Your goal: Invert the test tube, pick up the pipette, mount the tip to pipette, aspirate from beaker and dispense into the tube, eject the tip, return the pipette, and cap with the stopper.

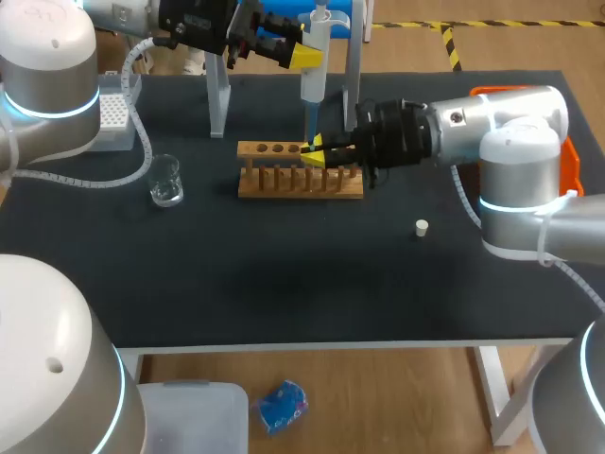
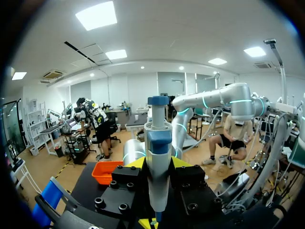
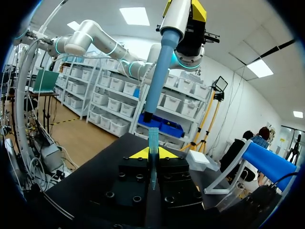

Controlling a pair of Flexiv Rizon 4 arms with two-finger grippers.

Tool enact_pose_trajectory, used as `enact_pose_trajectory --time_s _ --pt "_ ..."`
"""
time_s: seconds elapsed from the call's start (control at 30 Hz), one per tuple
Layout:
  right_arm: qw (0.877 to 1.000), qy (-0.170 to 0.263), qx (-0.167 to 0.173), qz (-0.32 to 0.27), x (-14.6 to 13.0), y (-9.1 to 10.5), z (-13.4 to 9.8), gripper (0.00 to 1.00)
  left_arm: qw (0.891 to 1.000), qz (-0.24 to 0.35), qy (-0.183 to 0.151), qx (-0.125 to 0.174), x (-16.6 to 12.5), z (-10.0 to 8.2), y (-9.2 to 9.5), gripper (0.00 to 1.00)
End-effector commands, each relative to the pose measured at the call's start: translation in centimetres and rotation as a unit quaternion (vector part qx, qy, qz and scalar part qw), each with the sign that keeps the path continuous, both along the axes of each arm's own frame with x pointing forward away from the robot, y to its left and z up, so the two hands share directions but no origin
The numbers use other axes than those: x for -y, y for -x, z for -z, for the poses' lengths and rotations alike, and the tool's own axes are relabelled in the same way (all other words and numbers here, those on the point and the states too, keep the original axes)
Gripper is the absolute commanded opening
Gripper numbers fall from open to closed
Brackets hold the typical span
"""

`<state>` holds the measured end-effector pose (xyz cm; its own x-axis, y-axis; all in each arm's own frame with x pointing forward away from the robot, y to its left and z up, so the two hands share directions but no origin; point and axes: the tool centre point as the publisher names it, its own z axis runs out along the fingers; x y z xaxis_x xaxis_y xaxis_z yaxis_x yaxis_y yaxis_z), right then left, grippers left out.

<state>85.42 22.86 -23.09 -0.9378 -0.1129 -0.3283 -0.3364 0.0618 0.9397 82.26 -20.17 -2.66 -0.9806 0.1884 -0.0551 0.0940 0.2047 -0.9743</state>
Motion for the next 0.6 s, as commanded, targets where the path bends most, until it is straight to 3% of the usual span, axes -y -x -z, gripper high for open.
enact_pose_trajectory --time_s 0.03,0.6 --pt "1.000 -0.002 0.001 0.000 -0.13 0.00 0.01 0.00 1.000 0.000 -0.001 0.000 -0.03 -0.08 0.03 0.00" --pt "1.000 -0.006 0.000 -0.004 -0.31 0.29 -0.23 0.00 1.000 0.000 -0.001 0.000 -0.03 -0.08 0.03 0.00"
